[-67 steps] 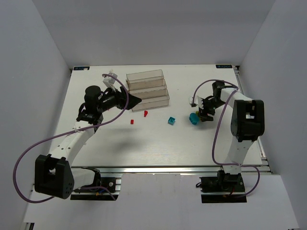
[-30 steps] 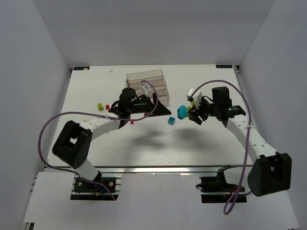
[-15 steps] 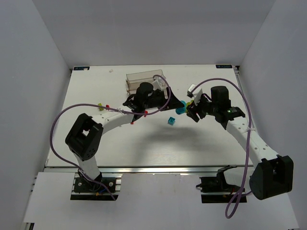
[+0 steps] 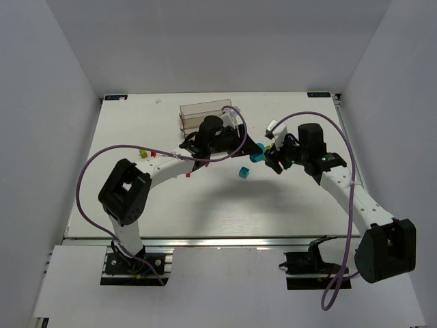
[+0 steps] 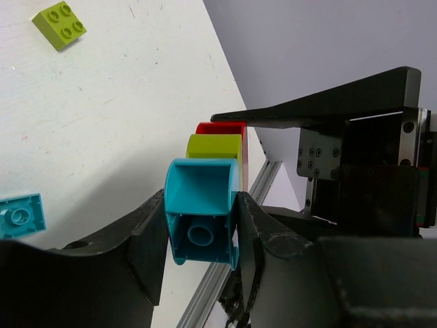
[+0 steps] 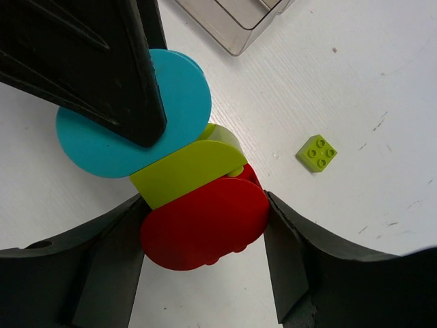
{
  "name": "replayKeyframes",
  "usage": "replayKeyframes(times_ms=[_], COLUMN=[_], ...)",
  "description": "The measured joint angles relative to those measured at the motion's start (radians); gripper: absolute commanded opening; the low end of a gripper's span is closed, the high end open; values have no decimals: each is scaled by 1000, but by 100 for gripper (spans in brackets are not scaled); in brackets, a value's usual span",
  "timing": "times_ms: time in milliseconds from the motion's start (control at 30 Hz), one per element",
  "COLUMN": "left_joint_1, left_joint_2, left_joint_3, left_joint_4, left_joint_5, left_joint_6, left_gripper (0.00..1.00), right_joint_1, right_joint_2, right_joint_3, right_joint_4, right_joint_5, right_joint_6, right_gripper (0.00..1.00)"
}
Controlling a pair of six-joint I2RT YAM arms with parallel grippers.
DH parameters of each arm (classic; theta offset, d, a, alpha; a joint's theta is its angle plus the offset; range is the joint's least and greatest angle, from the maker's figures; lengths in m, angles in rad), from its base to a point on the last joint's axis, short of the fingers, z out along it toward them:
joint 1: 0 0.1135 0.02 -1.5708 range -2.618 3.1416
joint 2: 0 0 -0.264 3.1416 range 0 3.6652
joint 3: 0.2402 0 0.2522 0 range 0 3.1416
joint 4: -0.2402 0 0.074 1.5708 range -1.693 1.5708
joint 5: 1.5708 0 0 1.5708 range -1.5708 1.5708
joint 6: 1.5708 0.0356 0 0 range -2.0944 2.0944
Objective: Sort the legos into containers by color
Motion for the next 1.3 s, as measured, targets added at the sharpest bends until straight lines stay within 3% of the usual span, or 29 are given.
replayKeyframes(times_ms=[467, 867, 1133, 1300], left_joint_1=[16, 105, 159, 219], left_joint_2=[-13, -39, -39, 49], left_joint_3=[50, 54, 170, 398], left_joint_4=[-123, -209, -412, -485], left_joint_5=[4, 0, -239, -339], left_joint_6=[101, 159, 291, 463], left_gripper=[0, 0, 0, 0], right_joint_1=[2, -56, -75, -82], right_joint_2=[-18, -19, -39, -55], right_joint_3=[-71, -76, -82, -93], right_joint_4=[109, 107, 112, 114], right_joint_5=[5, 92, 88, 79], right_joint_6=[-1, -1, 6, 11], right_gripper=[0, 0, 0, 0])
